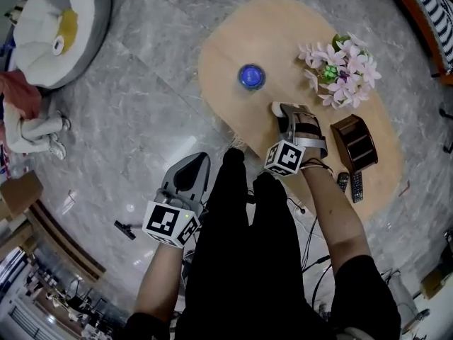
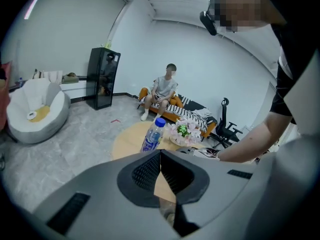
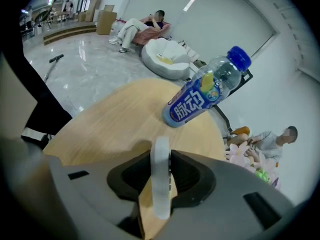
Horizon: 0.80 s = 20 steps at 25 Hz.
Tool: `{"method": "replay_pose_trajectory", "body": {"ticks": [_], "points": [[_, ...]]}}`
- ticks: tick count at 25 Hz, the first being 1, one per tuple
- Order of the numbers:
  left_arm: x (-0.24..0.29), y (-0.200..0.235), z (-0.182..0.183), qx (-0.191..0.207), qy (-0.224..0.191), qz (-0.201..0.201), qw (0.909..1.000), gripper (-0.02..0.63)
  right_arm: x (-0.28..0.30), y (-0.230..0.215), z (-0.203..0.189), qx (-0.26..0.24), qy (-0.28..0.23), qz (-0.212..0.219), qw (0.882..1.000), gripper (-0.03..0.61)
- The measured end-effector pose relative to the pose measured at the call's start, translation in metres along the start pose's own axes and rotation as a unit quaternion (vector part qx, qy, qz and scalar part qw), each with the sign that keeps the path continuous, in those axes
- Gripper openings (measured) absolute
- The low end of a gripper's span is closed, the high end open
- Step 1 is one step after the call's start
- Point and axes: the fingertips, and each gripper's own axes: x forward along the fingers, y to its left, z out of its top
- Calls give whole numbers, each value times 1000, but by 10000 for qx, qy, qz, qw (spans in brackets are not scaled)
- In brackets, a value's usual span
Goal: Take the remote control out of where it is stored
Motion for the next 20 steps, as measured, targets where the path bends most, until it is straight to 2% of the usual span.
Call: {"method": "replay_pose_trajectory", "body": {"ticks": [9,16,20], "points": [[-15,28,-8,-258,-47,321,9991,8,30,6,11,-177,85,176,9997,117],[-21,33,-8,-212,-34,385,9990,8,32,7,15,88,-17,154,9998,118],[-23,31,-9,-181,-17,358,9992,8,27,13,17,349,-118,312,9988,118]]}}
